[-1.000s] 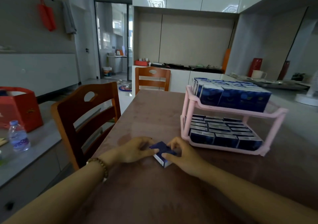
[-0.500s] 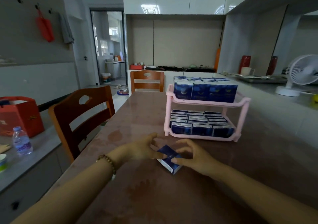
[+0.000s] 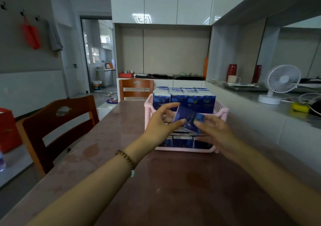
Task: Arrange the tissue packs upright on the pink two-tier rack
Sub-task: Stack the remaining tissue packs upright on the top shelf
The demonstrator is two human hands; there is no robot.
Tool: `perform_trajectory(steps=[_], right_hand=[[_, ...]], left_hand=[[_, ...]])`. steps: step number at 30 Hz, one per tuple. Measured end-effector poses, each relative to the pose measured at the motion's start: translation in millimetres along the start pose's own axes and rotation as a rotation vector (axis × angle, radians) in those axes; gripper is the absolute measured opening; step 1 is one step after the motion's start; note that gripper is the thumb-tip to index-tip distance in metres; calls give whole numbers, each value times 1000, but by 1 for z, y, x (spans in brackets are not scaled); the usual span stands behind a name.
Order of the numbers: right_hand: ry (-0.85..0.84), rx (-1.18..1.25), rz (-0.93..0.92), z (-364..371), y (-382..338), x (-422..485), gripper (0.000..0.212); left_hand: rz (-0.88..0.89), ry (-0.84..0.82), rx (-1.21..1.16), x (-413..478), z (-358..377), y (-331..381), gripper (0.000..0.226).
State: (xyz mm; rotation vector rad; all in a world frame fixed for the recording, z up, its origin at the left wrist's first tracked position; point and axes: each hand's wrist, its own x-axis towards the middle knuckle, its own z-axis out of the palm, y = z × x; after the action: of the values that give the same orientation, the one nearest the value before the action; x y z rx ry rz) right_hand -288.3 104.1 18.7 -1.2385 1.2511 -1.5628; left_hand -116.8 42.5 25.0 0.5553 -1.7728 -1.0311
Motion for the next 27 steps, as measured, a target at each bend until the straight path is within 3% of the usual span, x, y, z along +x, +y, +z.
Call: perform_trajectory(steps=[4,8,11,14,23,27], right_hand=[[83,-211,-229,-31,-46,23,25],[133,-465,-428,-69,-84,49,25],[99,-639,-475,-87,-94,65,30],[11,-762,-407,-88,-88,77,29],[-26,-956,-407,-80,-55,105,26],[5,-953,-443,-82,-39,99,46]], left_hand=[[160,103,179,27,9,7,43],[340,242,626,52,-13,2,46],[301,165,847,63,-29,-7,51],[308,63,1005,72,-42,-15,49],[250,23,1021,78,-47,-16,51],[198,82,854,78,-47,-22,72]])
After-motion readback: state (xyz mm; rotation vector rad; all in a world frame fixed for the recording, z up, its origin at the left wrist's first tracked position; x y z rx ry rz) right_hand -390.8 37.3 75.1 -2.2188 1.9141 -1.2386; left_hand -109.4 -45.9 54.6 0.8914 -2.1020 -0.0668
